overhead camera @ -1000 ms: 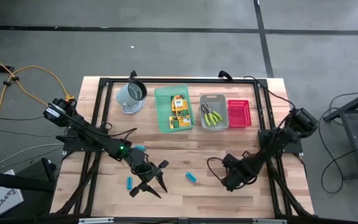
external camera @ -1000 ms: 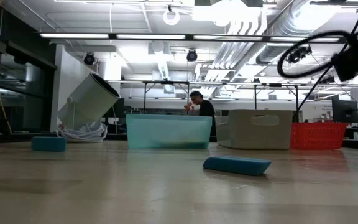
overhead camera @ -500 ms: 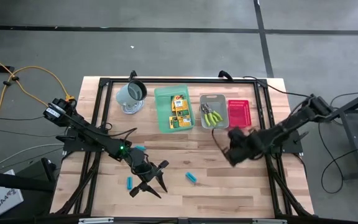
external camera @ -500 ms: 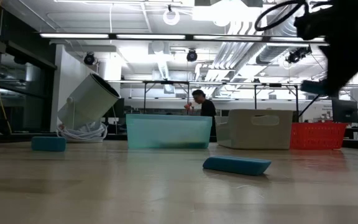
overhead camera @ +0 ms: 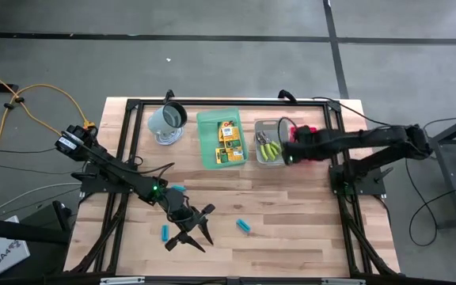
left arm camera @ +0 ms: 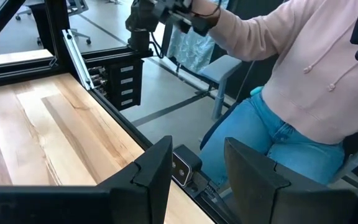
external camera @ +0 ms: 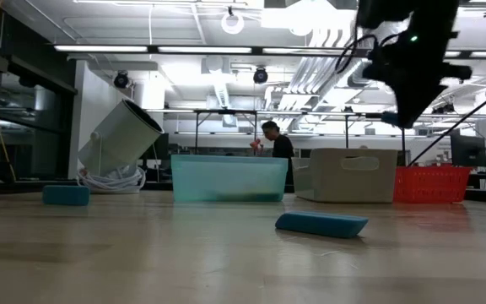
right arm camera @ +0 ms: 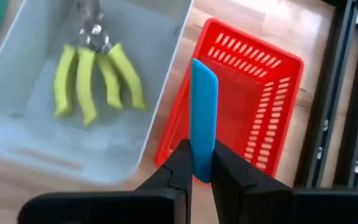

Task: Pick & Place School Supplies
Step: Put the middle right blue eraser into the red bin

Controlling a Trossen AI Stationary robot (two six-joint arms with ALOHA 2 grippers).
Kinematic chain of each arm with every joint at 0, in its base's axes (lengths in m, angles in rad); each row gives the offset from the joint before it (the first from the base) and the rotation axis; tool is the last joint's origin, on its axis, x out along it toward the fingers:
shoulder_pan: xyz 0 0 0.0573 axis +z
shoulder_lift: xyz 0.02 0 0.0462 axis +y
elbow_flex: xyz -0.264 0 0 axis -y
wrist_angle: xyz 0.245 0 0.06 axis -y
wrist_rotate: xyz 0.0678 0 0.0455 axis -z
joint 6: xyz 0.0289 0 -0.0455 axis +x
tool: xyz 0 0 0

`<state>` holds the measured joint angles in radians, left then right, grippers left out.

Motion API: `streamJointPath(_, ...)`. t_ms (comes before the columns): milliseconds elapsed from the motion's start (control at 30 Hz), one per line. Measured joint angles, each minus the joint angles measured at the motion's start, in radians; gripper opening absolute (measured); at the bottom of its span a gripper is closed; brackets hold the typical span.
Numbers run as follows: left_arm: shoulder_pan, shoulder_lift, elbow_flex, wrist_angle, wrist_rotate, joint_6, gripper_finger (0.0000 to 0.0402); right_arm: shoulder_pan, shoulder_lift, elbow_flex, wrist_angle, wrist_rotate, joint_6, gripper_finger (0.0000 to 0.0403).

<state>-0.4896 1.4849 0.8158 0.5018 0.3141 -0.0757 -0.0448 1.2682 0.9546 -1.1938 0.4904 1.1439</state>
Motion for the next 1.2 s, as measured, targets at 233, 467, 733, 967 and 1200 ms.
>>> streamJointPath(233,0.000,0.000,0.000,0.000,0.000,-0.001,0.0142,-0.178,0.035,-0.010,0.030,-0.071,-0.108,0.0027)
streamJointPath(467,0.000,0.000,0.000,0.000,0.005,-0.001,0.0142,-0.306,0.091,-0.087,0.032,-0.142,-0.179,0.0028)
streamJointPath(733,0.000,0.000,0.000,-0.001,0.005,-0.004,0.0142,-0.427,0.103,-0.129,0.073,-0.179,-0.246,0.0028)
streamJointPath(967,0.000,0.000,0.000,0.000,0.005,-0.004,0.0142,-0.463,0.104,-0.129,0.120,-0.184,-0.278,0.0040)
streamJointPath(1200,0.000,0.000,0.000,-0.001,0.004,-0.004,0.0142,-0.463,0.104,-0.129,0.126,-0.177,-0.279,0.0059)
